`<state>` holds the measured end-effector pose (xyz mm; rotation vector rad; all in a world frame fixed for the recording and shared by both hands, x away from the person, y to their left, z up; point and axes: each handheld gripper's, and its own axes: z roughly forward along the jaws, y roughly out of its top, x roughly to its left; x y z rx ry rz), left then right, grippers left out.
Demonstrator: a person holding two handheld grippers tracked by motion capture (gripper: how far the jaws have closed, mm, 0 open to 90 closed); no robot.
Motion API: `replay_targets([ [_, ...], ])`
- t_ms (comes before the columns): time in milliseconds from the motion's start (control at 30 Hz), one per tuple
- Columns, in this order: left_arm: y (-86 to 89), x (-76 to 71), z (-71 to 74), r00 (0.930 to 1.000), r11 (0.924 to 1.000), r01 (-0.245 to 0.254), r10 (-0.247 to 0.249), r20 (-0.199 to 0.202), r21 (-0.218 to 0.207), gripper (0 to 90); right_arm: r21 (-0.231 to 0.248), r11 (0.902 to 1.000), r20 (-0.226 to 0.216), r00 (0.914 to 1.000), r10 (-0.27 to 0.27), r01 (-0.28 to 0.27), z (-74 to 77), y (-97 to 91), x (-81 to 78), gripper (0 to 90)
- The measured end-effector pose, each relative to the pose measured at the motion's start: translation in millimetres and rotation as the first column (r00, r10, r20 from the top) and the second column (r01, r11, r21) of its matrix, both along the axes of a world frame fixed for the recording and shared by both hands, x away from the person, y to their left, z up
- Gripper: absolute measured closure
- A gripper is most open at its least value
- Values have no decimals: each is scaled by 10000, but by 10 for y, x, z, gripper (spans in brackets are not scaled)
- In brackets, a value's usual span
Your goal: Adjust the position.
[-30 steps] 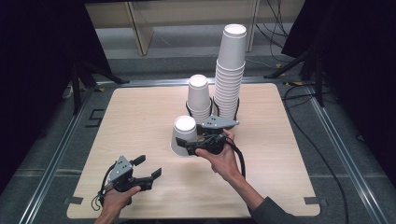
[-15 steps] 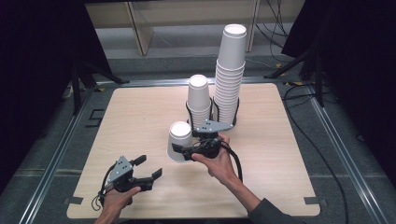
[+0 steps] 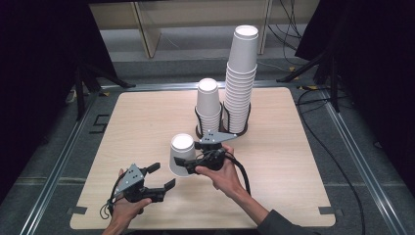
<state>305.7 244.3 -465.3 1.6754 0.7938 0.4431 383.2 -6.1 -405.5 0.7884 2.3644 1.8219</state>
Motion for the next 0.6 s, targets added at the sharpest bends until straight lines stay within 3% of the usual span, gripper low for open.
replay_targets([
  [67, -1, -4, 8, 10000, 10000, -54, 54, -84, 6, 142, 91, 9998, 68, 9998, 173, -174, -12, 32, -6, 220],
  [100, -4, 7, 3, 10000, 9999, 22, -22, 24, -159, 142, 8, 9998, -138, 9997, 217, -217, -3, 42, -29, 220],
  [133, -7, 8, 6, 10000, 9995, 64, -63, 35, -299, 142, -5, 9997, -74, 9997, 238, -238, -6, 58, -36, 220],
  [167, 3, 0, 18, 10000, 9998, 99, -99, -14, -177, 142, -31, 9997, 81, 9997, 251, -250, -17, 77, -36, 220],
  [233, -9, -7, 20, 10000, 9997, 86, -86, -3, -242, 142, 70, 9988, -199, 9987, 477, -476, -26, 117, -56, 220],
  [267, -12, -8, 22, 9999, 9996, 153, -154, -17, -229, 142, 18, 9991, 124, 9991, 412, -412, -39, 128, -47, 220],
  [367, -24, -9, 22, 9996, 9993, 272, -271, 58, -244, 134, 150, 9981, 15, 9982, 598, -598, -38, 175, -87, 221],
  [433, -26, -10, 24, 9997, 9994, 242, -240, 57, -240, 106, 21, 9985, 311, 9980, 542, -543, -38, 195, -98, 221],
  [467, -29, -11, 24, 9998, 9994, 200, -199, 39, -271, 90, -10, 9986, 115, 9985, 536, -536, -30, 202, -116, 222],
  [533, -31, -10, 25, 9999, 9996, 166, -165, 11, -243, 63, 203, 9981, 238, 9980, 584, -589, -37, 236, -120, 222],
  [567, -30, -7, 24, 9998, 9996, 188, -187, 27, -213, 55, 249, 9971, 8, 9974, 721, -721, -35, 246, -132, 222],
  [600, -30, -7, 24, 9998, 9996, 189, -189, 33, -212, 42, 158, 9977, 191, 9976, 663, -666, -35, 251, -132, 222],
])
